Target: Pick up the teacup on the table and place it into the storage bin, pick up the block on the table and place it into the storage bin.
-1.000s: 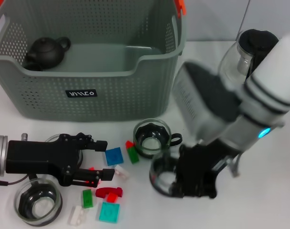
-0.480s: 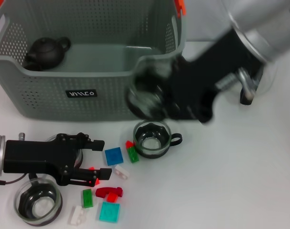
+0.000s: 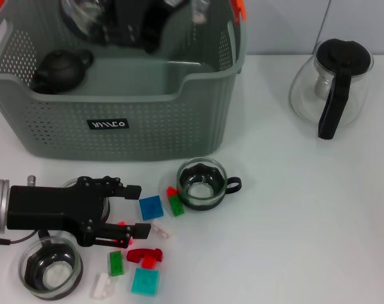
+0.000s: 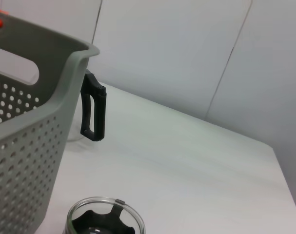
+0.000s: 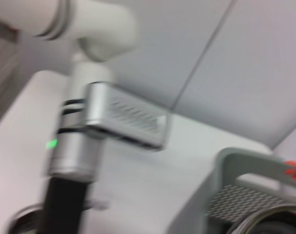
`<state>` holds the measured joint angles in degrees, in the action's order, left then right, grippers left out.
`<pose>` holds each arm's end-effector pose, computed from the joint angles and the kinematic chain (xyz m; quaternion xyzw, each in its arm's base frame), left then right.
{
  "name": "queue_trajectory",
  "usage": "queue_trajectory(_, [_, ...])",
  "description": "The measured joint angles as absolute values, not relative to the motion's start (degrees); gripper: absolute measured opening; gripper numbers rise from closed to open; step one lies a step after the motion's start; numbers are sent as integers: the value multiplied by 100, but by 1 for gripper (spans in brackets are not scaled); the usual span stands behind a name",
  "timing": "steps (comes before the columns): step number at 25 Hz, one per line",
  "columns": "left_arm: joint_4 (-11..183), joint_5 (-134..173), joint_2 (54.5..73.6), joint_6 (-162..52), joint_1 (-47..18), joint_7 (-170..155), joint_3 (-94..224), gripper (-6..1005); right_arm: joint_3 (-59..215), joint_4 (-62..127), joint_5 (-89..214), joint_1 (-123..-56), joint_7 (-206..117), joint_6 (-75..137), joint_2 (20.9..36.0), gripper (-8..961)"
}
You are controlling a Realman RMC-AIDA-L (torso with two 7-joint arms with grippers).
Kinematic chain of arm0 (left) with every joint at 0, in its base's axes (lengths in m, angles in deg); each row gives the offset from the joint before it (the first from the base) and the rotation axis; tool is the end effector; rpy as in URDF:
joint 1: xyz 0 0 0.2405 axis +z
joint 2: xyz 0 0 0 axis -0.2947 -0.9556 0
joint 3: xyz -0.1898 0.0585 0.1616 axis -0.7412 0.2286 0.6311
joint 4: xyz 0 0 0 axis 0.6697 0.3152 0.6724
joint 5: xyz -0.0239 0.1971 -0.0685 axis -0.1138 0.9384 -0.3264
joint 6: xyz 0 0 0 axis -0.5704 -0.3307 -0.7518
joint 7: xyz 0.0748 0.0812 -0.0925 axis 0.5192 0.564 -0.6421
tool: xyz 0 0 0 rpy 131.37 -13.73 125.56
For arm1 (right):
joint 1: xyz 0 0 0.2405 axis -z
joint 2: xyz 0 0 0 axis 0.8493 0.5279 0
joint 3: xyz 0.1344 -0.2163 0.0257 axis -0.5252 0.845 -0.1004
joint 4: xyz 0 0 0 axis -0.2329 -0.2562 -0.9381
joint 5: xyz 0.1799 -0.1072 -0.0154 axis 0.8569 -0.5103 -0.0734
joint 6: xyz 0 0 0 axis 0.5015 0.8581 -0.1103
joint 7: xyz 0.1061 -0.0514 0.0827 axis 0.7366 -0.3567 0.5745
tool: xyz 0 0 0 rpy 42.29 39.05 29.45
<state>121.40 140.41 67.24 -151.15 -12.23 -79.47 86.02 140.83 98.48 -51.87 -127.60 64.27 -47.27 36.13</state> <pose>-0.2897 0.2827 0.0099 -0.9547 -0.2025 -0.2134 0.0458 -0.0703 0.3840 -0.0112 -0.9817 -0.1729 0.0167 0.0779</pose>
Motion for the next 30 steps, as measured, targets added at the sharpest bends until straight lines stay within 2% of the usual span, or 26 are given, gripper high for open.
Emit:
queue_trajectory(4, [12140, 14034, 6736, -15140, -1237, -7934, 8602, 825, 14035, 8734, -5196, -12940, 5881, -3435, 3586, 56])
queue_trajectory(14, [12120, 14031, 6759, -15101, -1243, -7873, 8602, 825, 13962, 6490, -4655, -12779, 4370, -874, 3597, 56])
queue_trajectory(30, [11866, 14024, 6741, -15036, -1274, -7667, 8596, 824, 14028, 5419, -4213, -12813, 3730, -64, 3641, 57])
